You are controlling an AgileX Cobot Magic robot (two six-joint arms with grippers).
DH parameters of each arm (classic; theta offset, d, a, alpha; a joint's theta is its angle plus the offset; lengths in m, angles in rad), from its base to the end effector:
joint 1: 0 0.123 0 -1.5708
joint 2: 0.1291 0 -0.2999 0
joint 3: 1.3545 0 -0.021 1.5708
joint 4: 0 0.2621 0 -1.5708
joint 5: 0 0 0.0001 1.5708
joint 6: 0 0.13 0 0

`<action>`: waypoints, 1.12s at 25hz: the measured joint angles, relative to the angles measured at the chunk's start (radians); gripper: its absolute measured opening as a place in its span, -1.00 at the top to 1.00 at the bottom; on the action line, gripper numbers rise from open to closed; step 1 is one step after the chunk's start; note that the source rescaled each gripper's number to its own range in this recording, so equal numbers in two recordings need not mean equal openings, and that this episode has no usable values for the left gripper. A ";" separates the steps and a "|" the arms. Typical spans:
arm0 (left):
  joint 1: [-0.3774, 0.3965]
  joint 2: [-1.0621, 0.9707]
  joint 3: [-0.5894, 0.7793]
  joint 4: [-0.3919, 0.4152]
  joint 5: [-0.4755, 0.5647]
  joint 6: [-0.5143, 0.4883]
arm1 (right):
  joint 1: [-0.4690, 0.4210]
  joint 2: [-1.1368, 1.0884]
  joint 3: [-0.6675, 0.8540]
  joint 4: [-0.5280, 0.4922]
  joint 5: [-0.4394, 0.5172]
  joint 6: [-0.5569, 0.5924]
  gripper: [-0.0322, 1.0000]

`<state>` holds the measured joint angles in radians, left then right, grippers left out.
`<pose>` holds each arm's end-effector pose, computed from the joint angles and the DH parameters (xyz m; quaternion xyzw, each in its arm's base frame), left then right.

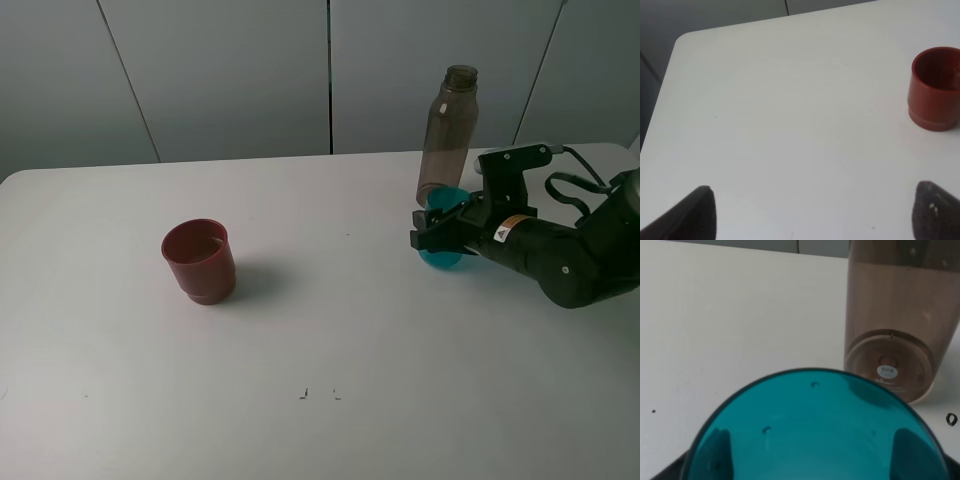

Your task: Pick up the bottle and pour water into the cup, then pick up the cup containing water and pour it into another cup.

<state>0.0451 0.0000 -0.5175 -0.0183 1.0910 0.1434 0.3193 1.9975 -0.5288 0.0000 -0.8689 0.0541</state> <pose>0.0212 -0.0012 0.2671 0.0427 0.8555 0.0395 0.5146 0.3242 0.1072 0.0604 -0.1141 0.8557 0.0937 0.4960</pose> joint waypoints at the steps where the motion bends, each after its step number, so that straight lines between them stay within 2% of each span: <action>1: 0.000 0.000 0.000 0.000 0.000 0.000 | 0.000 0.000 0.000 0.000 0.002 0.000 0.77; 8: 0.000 0.000 0.000 0.000 0.000 0.000 | 0.000 0.000 0.000 0.000 0.006 0.015 0.75; 9: 0.000 0.000 0.000 0.000 0.000 0.000 | 0.000 0.000 0.000 0.000 0.008 0.024 0.53; 11: 0.000 0.000 0.000 0.000 0.000 0.000 | 0.000 0.000 0.000 0.000 0.026 0.040 -0.38; 12: 0.000 0.000 0.000 0.000 0.000 0.000 | 0.000 0.000 0.000 -0.006 0.036 0.055 -0.73; 13: 0.000 0.000 0.000 0.000 0.000 0.000 | 0.000 0.000 0.000 -0.008 0.046 0.069 -0.89; 15: 0.000 0.000 0.000 0.000 0.000 0.000 | 0.000 0.000 0.000 -0.017 0.077 0.093 -0.97; 24: 0.000 0.000 0.000 0.000 0.000 0.000 | 0.000 -0.084 0.055 -0.043 0.216 0.110 -0.99; 26: 0.000 0.000 0.000 0.000 0.000 0.000 | 0.000 -0.135 0.084 -0.043 0.272 0.104 -0.99; 28: 0.000 0.000 0.000 0.000 0.000 0.000 | 0.000 -0.194 0.100 -0.043 0.368 0.099 -1.00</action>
<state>0.0451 0.0000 -0.5175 -0.0183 1.0910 0.1434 0.3193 1.8032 -0.4285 -0.0433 -0.5011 0.1529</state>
